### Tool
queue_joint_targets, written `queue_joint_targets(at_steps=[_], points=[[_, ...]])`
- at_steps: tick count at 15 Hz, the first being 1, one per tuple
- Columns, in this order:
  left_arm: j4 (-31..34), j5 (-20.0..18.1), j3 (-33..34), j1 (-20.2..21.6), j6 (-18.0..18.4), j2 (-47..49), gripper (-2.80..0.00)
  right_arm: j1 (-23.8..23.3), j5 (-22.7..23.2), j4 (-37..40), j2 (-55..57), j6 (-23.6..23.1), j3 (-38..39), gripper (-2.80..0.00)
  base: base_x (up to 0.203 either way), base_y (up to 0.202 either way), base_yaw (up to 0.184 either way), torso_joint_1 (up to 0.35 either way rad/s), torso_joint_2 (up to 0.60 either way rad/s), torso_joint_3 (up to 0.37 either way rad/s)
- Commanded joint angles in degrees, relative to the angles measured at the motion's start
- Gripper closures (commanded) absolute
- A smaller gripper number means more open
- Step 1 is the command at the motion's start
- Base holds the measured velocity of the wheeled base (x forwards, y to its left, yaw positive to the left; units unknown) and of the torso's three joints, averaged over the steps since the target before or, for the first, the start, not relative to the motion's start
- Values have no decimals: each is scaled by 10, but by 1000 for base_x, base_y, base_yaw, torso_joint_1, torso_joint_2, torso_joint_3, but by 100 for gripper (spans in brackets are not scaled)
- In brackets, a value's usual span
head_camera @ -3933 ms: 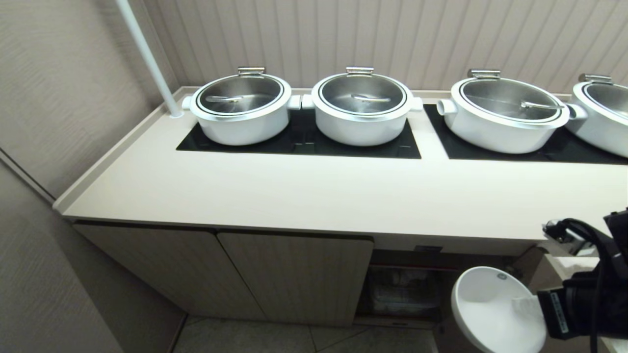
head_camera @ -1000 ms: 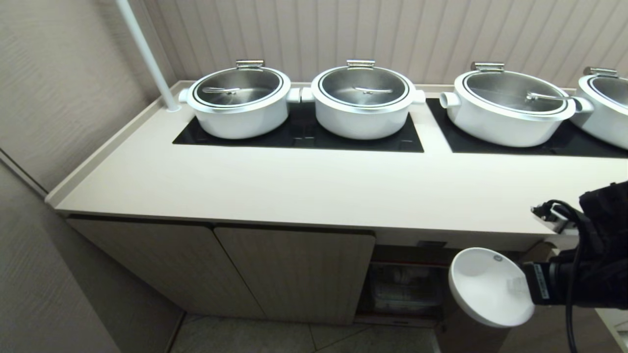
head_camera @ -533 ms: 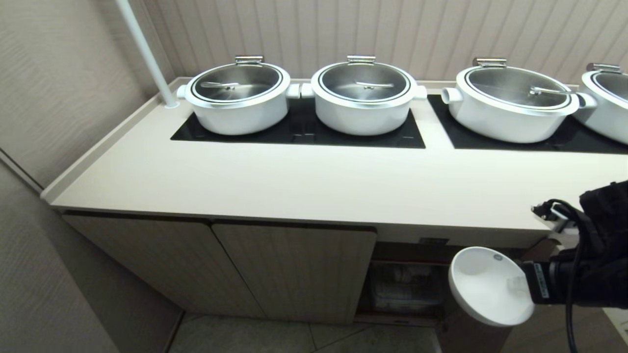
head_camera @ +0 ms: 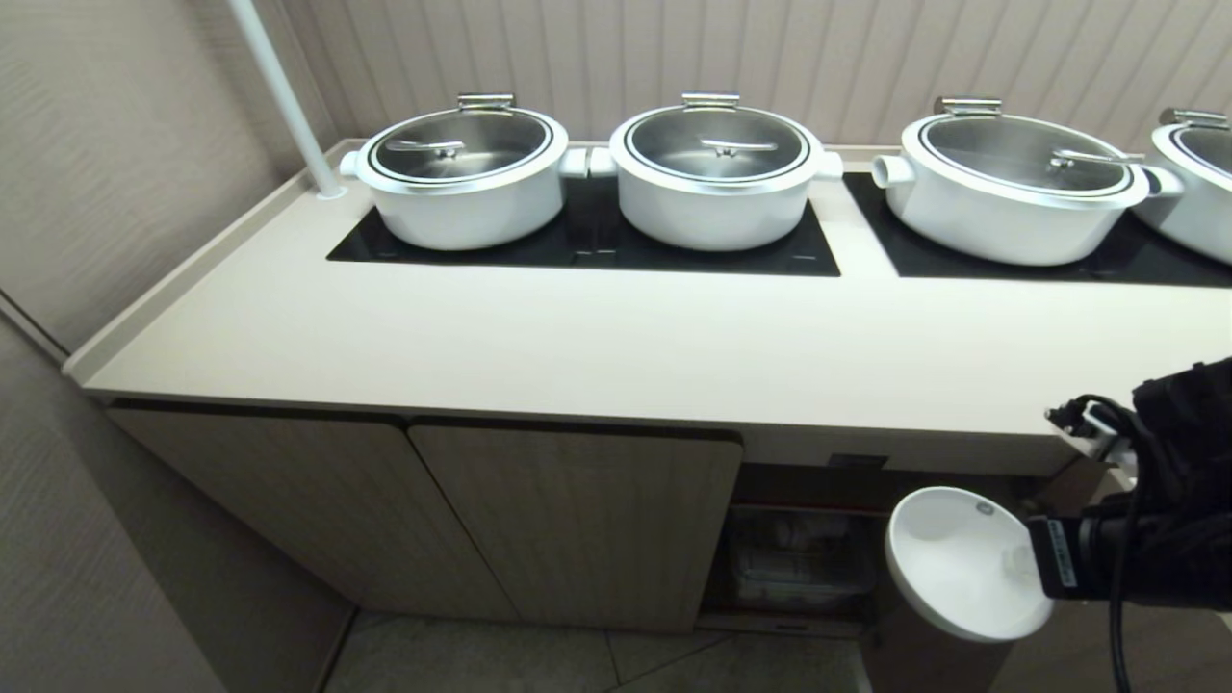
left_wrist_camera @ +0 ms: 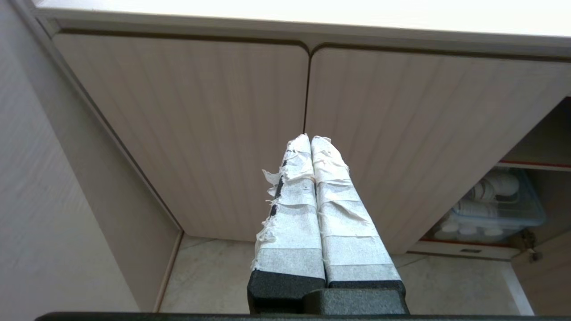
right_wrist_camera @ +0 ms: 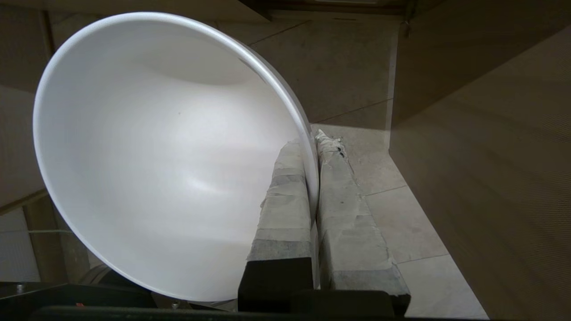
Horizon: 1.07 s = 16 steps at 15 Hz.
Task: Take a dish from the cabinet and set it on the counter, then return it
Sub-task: Put it back into the cabinet
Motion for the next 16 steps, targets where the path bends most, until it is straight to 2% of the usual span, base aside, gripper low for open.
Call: queue_joint_targets(at_steps=[1,16], points=[[0,1,0,0,0,0,0,0,0,0,-1,1,0,0,0,0,0,-143,308,156],[0,0,0,0,0,0,0,1,-3,0,-2,1,3,0,0,0,0,-149,331,176]])
